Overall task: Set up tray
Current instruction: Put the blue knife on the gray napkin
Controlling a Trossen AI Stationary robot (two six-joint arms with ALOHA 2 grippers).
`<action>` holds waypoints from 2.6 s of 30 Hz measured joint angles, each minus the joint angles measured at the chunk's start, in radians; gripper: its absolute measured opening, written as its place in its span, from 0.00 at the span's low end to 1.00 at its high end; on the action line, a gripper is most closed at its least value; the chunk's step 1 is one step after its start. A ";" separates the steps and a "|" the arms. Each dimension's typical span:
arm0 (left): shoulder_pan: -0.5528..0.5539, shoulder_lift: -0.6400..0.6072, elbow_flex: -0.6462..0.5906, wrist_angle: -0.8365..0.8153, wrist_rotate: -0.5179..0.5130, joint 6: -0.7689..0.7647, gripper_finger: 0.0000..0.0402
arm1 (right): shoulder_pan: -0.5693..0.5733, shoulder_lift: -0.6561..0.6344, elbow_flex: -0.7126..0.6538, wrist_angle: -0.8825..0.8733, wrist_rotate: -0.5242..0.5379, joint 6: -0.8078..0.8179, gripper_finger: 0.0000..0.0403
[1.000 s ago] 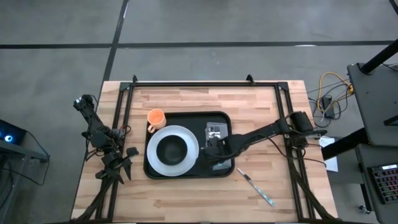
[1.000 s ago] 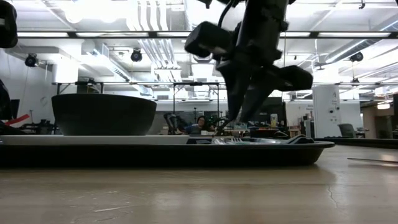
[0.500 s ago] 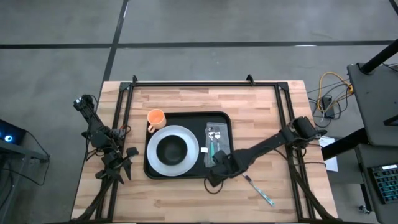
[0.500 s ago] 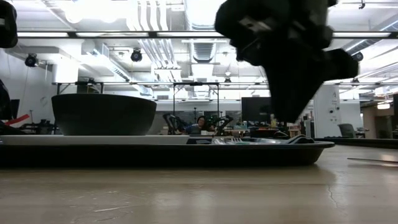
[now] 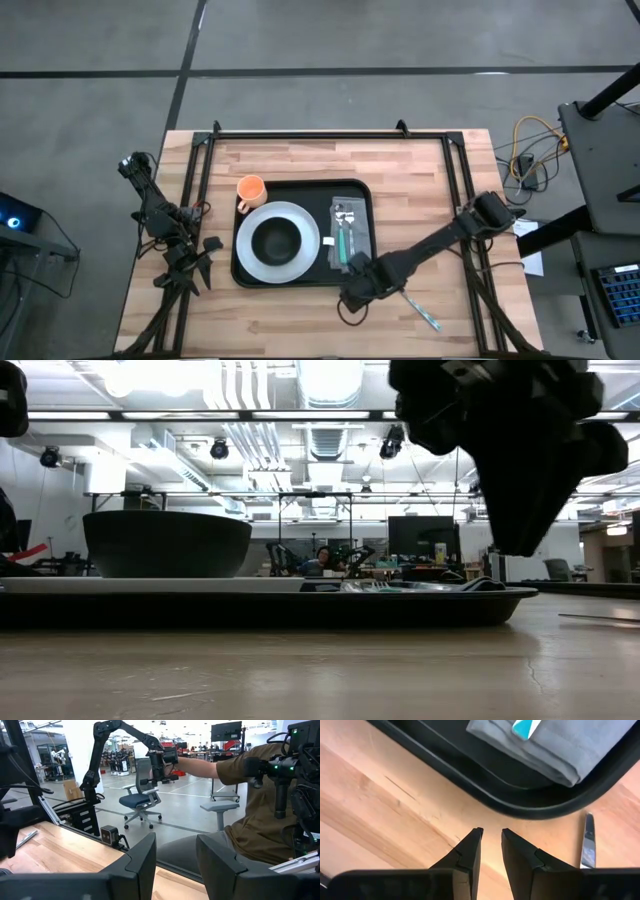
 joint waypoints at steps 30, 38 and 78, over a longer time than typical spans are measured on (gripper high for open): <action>0.000 0.000 0.000 0.000 0.000 0.000 0.30 | 0.208 -0.018 0.000 -0.208 -0.022 0.019 0.32; 0.000 0.000 0.000 0.000 0.000 0.000 0.30 | 0.238 -0.048 -0.024 -0.227 -0.013 0.019 0.38; 0.000 0.000 0.000 0.000 0.000 0.000 0.30 | 0.332 -0.292 -0.521 0.261 -0.024 0.217 0.40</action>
